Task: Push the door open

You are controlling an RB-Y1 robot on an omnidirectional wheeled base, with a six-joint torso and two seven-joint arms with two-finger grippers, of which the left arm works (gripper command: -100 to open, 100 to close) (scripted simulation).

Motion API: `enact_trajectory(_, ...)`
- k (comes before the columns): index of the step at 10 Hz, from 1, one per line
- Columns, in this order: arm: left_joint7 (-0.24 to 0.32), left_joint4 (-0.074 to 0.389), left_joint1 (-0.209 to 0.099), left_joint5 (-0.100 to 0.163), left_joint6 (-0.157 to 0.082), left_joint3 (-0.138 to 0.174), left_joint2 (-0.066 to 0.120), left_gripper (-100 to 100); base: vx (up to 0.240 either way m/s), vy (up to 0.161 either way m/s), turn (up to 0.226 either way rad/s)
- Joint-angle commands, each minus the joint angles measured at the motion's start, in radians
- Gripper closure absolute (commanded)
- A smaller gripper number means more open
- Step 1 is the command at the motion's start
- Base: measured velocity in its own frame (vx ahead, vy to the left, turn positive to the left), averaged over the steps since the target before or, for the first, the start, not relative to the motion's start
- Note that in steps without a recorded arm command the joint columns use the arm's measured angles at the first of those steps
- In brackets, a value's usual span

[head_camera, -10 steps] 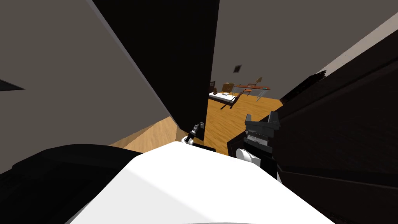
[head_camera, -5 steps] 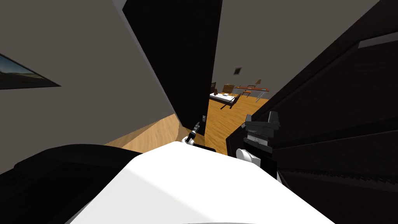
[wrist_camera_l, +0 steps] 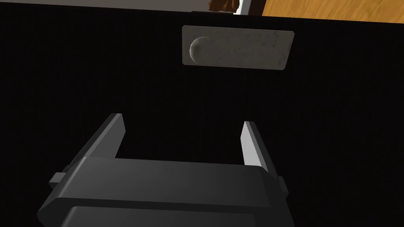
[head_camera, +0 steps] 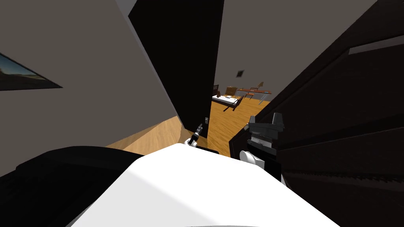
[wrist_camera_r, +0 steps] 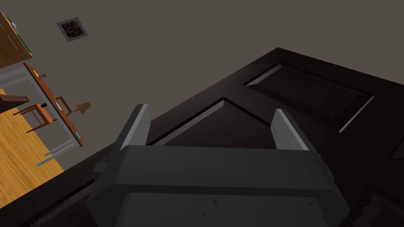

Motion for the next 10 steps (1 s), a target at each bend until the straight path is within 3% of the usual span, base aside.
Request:
enact_trajectory(1, -0.002, 0.001, 0.001, 0.001, -0.005, 0.003, 0.004, -100, 0.232, -0.051, -0.026)
enact_trajectory(9, -0.011, 0.017, 0.001, 0.005, -0.031, 0.016, -0.008, -100, 0.183, -0.056, -0.021)
enact_trajectory(10, -0.011, 0.017, 0.001, 0.005, -0.031, 0.016, -0.008, 100, -0.024, -0.006, -0.006)
